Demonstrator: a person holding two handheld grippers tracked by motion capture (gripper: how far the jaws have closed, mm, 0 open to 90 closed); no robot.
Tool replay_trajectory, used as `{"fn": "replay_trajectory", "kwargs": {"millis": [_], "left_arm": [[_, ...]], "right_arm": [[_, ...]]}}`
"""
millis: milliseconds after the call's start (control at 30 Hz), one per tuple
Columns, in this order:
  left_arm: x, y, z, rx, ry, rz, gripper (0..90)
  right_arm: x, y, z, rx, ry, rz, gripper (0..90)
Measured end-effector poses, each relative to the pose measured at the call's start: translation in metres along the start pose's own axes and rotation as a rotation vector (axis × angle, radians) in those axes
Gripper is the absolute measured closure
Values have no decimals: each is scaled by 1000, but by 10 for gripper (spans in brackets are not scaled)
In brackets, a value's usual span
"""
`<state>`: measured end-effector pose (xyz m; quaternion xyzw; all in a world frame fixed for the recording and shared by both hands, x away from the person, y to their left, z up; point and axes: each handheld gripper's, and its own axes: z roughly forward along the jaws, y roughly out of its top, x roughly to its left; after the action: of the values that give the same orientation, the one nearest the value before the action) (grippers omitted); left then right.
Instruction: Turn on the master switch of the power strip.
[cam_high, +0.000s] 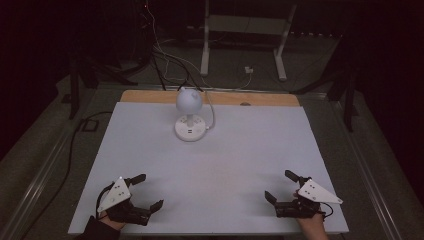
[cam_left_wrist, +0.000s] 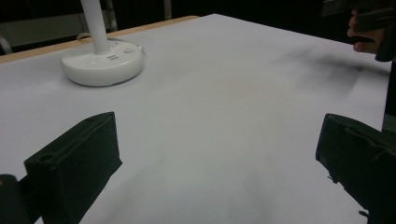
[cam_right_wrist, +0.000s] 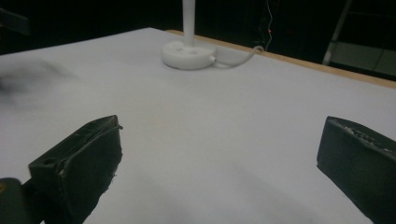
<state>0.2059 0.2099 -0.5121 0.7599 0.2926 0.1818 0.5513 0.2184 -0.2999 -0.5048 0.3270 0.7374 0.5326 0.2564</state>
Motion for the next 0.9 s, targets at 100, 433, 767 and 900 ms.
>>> {"fn": "replay_trajectory", "kwargs": {"millis": [100, 433, 767, 900], "left_arm": [[0, 0, 0, 0, 3, 2, 2], [1, 0, 1, 4, 3, -1, 3], [-1, 1, 2, 4, 3, 6, 3], [-1, 1, 2, 0, 6, 9, 3]], "right_arm": [[-1, -1, 0, 16, -7, 10, 0], [8, -3, 4, 97, -41, -47, 0], [16, 0, 8, 122, -47, -59, 0], [13, 1, 7, 124, -58, -24, 0]]}}
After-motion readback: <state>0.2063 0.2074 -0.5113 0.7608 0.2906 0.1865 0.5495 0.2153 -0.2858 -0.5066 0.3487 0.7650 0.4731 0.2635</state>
